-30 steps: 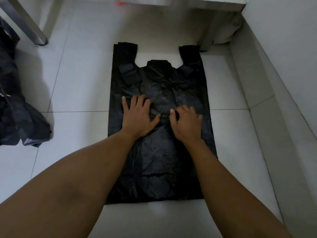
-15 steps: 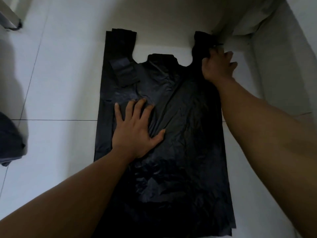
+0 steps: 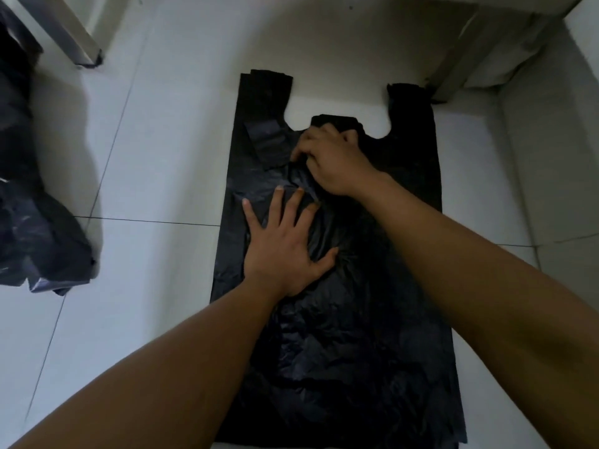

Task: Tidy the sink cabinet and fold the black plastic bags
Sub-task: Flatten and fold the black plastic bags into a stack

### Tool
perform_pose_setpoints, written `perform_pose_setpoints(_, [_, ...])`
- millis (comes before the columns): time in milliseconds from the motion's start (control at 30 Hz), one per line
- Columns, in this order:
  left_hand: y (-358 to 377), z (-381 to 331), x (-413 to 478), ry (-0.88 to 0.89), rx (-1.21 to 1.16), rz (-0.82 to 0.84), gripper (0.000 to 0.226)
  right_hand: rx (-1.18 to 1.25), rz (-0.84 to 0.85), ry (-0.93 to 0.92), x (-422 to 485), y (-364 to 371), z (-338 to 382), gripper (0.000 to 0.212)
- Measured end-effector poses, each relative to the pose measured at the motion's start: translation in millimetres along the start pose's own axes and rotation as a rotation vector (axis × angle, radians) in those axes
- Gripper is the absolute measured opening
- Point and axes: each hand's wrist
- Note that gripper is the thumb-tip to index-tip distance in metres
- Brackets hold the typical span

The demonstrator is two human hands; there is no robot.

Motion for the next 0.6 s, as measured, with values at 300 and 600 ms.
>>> perform_pose_setpoints(300, [3.0,1.8,2.0,-0.003,0.001,-0.002,0.086,-0.145,0.102,0.024,72.3,20.8,-9.6,0.051])
perform_pose_setpoints(600, [0.7,1.4,2.1,-0.008,-0.021,0.009,0.086,-0.007,-0.243,0.340,95.3,16.3,-25.7,0.046])
Point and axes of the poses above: each hand's wrist, its own x-axis towards the middle knuckle, its own y-axis out of the palm, z = x × y, and after that the axes turned 11 degrees about -z, right-handed
